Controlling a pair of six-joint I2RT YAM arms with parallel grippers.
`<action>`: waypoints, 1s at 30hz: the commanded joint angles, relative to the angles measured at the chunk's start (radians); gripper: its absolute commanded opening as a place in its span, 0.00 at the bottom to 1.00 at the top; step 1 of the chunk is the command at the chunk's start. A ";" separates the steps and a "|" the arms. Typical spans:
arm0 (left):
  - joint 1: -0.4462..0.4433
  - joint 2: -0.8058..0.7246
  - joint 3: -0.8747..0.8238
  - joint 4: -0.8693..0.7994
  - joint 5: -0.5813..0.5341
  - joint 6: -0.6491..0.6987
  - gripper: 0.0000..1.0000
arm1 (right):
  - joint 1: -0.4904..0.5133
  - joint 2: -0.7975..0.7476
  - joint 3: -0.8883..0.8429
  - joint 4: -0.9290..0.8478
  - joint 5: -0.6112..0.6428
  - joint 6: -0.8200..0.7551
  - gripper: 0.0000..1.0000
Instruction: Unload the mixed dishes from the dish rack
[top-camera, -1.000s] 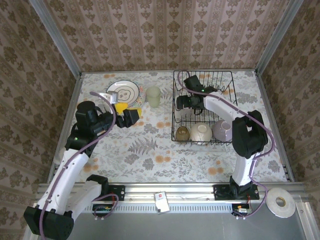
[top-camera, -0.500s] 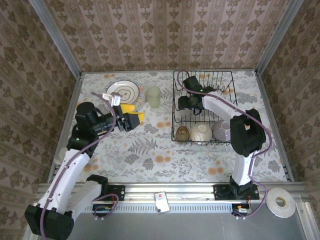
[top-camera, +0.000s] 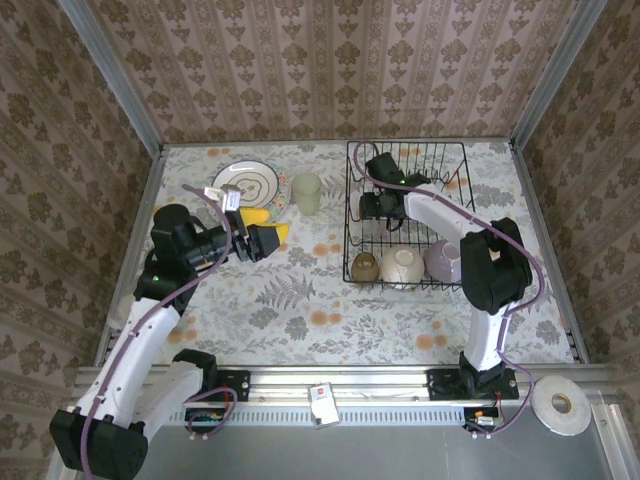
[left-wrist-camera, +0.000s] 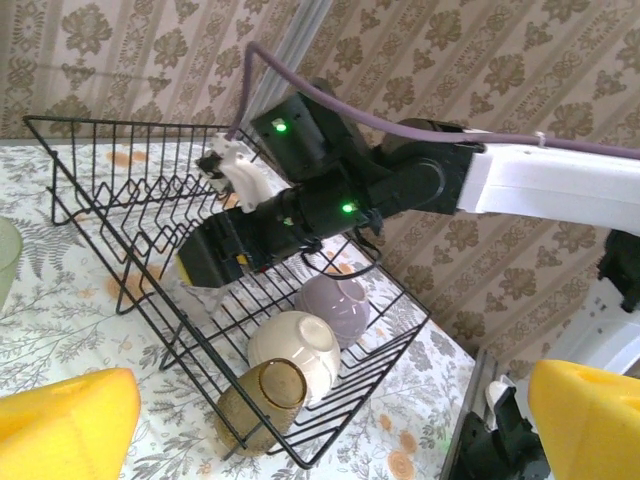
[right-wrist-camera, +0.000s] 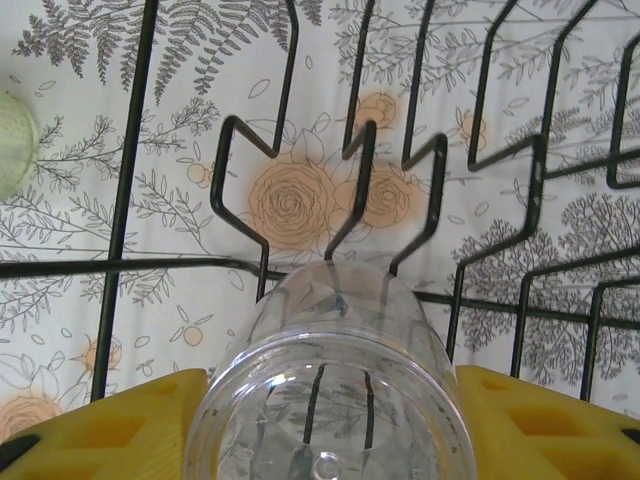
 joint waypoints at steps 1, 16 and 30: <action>0.011 -0.012 -0.017 0.054 -0.047 -0.047 1.00 | -0.003 -0.091 -0.048 0.000 0.025 0.006 0.51; -0.003 0.165 -0.115 0.504 0.057 -0.312 1.00 | -0.110 -0.414 -0.162 0.016 -0.268 0.045 0.40; -0.191 0.537 -0.057 0.986 0.088 -0.541 0.96 | -0.249 -0.641 -0.349 0.284 -0.784 0.337 0.39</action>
